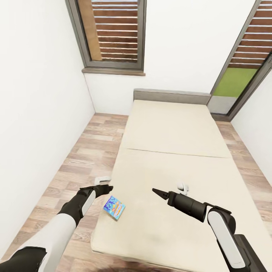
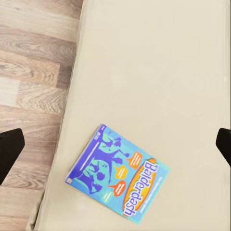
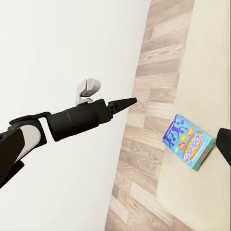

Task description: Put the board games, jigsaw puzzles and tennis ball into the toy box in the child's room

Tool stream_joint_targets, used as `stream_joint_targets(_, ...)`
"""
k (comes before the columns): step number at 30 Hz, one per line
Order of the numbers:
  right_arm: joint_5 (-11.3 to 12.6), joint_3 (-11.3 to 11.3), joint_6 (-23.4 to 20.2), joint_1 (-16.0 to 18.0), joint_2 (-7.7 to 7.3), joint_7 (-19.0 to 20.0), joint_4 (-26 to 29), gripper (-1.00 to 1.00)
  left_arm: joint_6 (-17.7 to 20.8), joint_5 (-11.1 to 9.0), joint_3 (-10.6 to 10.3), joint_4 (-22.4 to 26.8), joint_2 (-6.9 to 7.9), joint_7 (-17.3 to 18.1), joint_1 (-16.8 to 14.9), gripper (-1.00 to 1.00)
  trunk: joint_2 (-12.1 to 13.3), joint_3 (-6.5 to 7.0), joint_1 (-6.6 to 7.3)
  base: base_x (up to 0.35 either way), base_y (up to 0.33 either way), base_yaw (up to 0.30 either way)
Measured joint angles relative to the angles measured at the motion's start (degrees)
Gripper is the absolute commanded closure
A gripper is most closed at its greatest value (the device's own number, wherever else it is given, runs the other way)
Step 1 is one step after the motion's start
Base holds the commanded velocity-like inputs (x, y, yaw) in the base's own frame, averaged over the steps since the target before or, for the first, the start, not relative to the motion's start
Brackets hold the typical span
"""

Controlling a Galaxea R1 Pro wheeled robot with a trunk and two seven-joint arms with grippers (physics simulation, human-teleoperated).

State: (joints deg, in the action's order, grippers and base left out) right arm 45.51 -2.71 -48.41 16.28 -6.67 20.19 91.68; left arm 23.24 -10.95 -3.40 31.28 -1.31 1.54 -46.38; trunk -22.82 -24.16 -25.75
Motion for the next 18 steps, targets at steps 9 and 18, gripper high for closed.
stream_joint_targets(9, -0.06, -0.01, 0.06, 0.02, 0.34, -0.17, -0.04, -1.00, 0.02, 0.03, -0.06, 0.02, 0.10, 0.03, 0.00, -1.00, 0.00, 0.00, 0.00, 0.000, -0.082, -0.001)
stream_joint_targets(18, -0.17, -0.07, 0.12, 0.03, 0.45, -0.33, -0.04, -1.00, 0.03, 0.04, -0.13, 0.03, 0.27, 0.06, 0.00, -1.00, 0.00, 0.00, 0.01, 0.025, 0.029, 0.000)
